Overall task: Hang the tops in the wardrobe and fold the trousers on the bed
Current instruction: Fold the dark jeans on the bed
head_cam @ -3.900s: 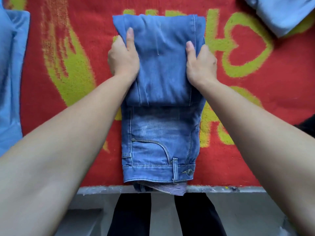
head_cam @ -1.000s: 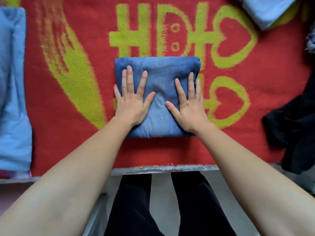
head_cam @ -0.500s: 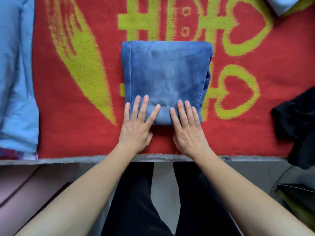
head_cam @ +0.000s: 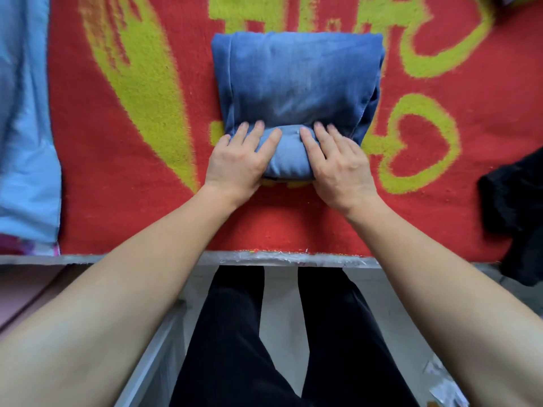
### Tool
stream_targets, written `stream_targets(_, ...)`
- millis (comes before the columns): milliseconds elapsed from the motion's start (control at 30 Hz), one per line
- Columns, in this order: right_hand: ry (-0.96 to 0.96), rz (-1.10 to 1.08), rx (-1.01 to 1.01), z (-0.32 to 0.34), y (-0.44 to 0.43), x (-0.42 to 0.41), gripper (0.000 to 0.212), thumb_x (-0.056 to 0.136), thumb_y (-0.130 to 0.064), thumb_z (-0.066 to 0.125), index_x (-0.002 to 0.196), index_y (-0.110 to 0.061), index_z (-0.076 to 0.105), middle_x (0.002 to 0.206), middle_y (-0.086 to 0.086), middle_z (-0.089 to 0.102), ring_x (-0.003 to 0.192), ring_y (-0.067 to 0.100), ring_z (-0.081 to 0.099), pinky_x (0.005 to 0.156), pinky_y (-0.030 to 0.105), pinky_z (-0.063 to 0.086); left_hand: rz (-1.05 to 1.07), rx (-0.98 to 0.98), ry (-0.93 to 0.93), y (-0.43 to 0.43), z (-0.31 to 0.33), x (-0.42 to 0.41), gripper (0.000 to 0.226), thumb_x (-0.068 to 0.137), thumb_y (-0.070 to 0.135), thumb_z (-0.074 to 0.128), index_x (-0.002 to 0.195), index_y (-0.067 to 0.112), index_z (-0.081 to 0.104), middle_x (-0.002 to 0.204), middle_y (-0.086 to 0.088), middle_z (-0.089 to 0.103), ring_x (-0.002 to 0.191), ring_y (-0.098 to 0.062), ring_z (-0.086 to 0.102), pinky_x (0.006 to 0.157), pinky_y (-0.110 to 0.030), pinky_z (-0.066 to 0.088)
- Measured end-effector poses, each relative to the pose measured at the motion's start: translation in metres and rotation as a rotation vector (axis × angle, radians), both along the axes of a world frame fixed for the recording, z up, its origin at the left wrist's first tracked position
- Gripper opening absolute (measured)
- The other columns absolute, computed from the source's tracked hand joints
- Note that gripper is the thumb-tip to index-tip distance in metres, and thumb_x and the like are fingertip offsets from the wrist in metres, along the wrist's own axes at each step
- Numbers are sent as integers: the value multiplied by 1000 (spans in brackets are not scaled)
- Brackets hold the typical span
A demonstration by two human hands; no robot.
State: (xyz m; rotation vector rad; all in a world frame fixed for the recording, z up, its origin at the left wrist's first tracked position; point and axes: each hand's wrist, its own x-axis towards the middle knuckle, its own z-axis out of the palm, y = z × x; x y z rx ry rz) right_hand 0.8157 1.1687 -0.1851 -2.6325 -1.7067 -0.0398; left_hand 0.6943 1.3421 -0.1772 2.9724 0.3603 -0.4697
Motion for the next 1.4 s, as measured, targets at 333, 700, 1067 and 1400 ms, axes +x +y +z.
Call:
stream_targets(333, 194, -107, -274, 171, 45, 49, 66, 86, -26, 60, 148, -22, 41, 130, 3, 63, 104, 32, 66, 69, 38, 48, 59, -52, -34, 43, 161, 48, 70, 73, 29, 74, 137, 28, 47, 122, 3, 65, 97, -28, 68, 65, -37, 51)
stream_targets(700, -86, -26, 155, 421, 75, 53, 62, 65, -14, 76, 126, -12, 65, 101, 5, 71, 80, 30, 71, 55, 37, 53, 36, 118, -535, 68, 419, 36, 63, 69, 8, 71, 131, 5, 60, 110, -13, 70, 90, -34, 69, 55, -44, 56)
stream_targets(1067, -86, 314, 488, 550, 67, 45, 79, 60, -28, 82, 135, -18, 59, 121, -1, 71, 98, 28, 71, 75, 39, 57, 449, 360, -688, 2, 556, -32, 70, 73, 22, 68, 142, 23, 51, 143, 3, 55, 127, -22, 54, 95, -37, 44)
stream_targets(1400, 161, 764, 343, 577, 36, -78, 75, 70, -50, 73, 139, -30, 53, 131, -10, 65, 116, 19, 63, 90, 34, 51, 912, 393, -609, -122, 577, -194, 64, 69, 27, 72, 131, 28, 57, 124, 5, 66, 112, -23, 61, 89, -33, 44)
